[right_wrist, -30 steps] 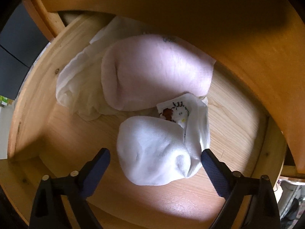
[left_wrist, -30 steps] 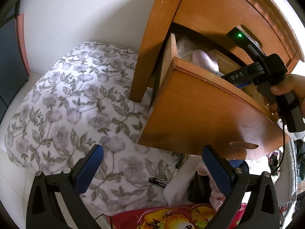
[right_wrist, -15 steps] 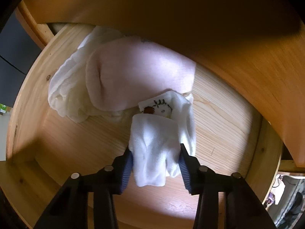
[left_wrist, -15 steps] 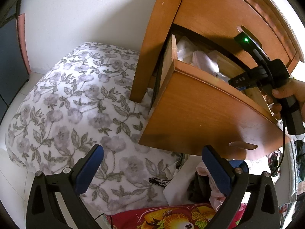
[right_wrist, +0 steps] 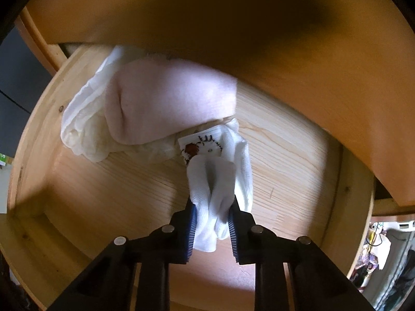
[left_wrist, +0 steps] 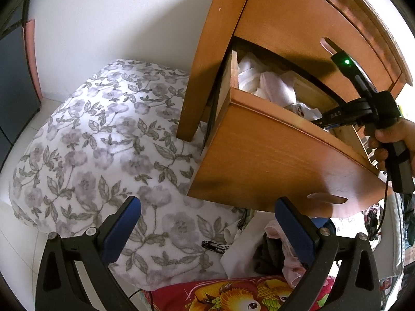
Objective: Take underwear out of drawer
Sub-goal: 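Lift the white sock up out of the drawer with the right gripper, then carry the white sock back from the drawer toward the bed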
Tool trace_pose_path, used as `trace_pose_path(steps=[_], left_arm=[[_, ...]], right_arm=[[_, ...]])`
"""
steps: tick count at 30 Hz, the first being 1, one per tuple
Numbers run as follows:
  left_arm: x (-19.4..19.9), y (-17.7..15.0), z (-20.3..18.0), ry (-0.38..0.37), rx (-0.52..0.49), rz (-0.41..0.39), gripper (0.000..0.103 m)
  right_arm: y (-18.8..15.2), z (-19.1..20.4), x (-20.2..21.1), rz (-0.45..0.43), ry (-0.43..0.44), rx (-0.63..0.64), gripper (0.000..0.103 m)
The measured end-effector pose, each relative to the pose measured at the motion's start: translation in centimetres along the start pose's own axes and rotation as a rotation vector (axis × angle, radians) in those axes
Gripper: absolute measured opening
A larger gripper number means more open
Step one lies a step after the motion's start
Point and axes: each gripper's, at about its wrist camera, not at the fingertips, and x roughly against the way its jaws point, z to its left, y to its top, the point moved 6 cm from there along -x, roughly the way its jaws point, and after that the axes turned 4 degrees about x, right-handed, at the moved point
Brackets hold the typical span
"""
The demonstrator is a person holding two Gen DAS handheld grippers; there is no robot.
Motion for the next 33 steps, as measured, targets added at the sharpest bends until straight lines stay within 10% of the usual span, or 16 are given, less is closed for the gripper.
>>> trace_pose_path(steps=[33], left_arm=[[5.0,-0.7,-3.8,-0.011,-0.068,-0.067,0.103]], right_arm=[[-11.1,-1.1,20.8,-0.495,0.119,-0.154,0.022]])
